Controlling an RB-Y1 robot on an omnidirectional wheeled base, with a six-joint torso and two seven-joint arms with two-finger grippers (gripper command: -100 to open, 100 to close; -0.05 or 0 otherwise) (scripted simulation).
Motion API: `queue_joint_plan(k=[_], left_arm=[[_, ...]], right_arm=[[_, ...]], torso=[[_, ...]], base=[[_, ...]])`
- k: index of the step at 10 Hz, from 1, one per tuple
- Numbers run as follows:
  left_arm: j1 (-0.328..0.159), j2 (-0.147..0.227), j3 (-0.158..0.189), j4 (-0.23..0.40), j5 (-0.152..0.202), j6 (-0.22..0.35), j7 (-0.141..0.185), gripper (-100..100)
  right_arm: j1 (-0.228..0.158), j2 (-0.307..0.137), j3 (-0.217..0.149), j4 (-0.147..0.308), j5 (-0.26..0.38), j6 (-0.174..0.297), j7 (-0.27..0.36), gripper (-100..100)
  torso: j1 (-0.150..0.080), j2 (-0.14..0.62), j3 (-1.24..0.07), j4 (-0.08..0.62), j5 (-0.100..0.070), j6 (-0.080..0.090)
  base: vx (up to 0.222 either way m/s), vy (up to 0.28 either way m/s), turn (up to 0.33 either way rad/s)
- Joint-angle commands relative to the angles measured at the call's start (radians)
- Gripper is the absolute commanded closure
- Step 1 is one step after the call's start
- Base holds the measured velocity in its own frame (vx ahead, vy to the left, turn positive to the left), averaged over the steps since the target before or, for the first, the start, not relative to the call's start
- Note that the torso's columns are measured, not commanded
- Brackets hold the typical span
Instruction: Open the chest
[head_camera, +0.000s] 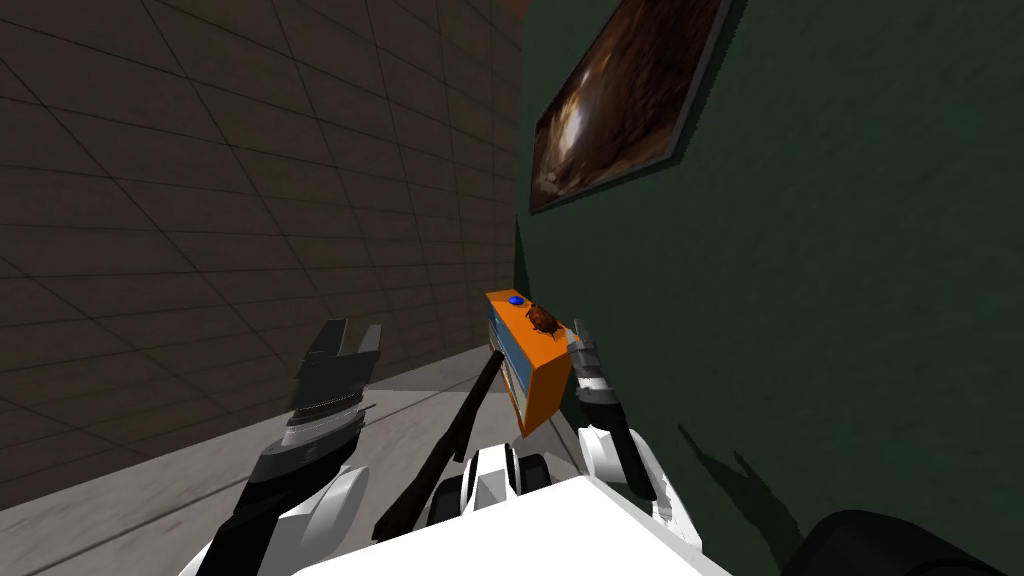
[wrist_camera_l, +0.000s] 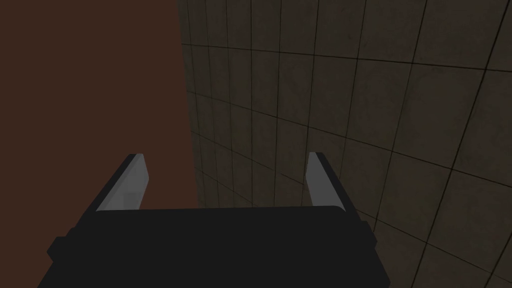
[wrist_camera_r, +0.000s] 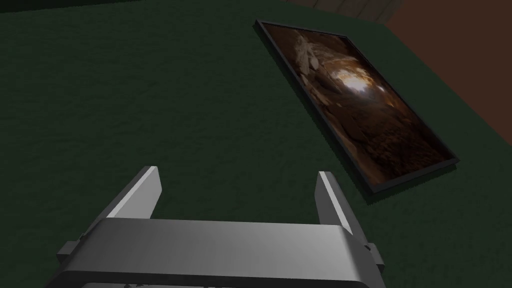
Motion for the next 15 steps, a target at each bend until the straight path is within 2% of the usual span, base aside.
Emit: queue_joint_plan(k=[1, 2, 3, 5, 10, 13, 15], left_arm=[[0.000, 0.000, 0.000, 0.000, 0.000, 0.000, 0.000, 0], [0.000, 0.000, 0.000, 0.000, 0.000, 0.000, 0.000, 0], [0.000, 0.000, 0.000, 0.000, 0.000, 0.000, 0.000, 0], [0.000, 0.000, 0.000, 0.000, 0.000, 0.000, 0.000, 0], [0.000, 0.000, 0.000, 0.000, 0.000, 0.000, 0.000, 0], [0.000, 0.000, 0.000, 0.000, 0.000, 0.000, 0.000, 0], [0.000, 0.000, 0.000, 0.000, 0.000, 0.000, 0.000, 0]], right_arm=[[-0.003, -0.065, -0.004, 0.022, 0.073, 0.004, 0.041, -100], [-0.005, -0.088, -0.005, 0.032, 0.103, 0.006, 0.062, -100], [-0.005, -0.088, -0.005, 0.032, 0.111, 0.006, 0.062, -100], [-0.008, -0.128, -0.009, 0.056, 0.180, 0.012, 0.112, -100], [-0.011, -0.161, -0.014, 0.083, 0.306, 0.016, 0.170, -100], [-0.015, -0.186, -0.019, 0.112, 0.397, 0.020, 0.235, -100], [-0.015, -0.186, -0.019, 0.112, 0.421, 0.020, 0.235, -100]], torso=[[-0.001, 0.003, -0.004, 0.003, 0.000, 0.000], [0.000, 0.004, -0.005, 0.004, 0.000, 0.000], [0.000, 0.004, -0.005, 0.004, 0.000, 0.000], [-0.003, 0.009, -0.002, 0.006, -0.001, 0.000], [-0.002, 0.008, -0.003, 0.005, -0.001, 0.000], [-0.002, 0.009, -0.002, 0.006, -0.001, 0.000], [-0.002, 0.007, -0.004, 0.005, -0.001, 0.000]], base=[[0.123, 0.061, -0.110], [0.160, 0.078, -0.132], [0.111, 0.047, -0.023], [0.125, 0.058, -0.098], [0.125, 0.064, -0.098], [0.041, 0.061, -0.171], [0.020, 0.028, -0.081]])
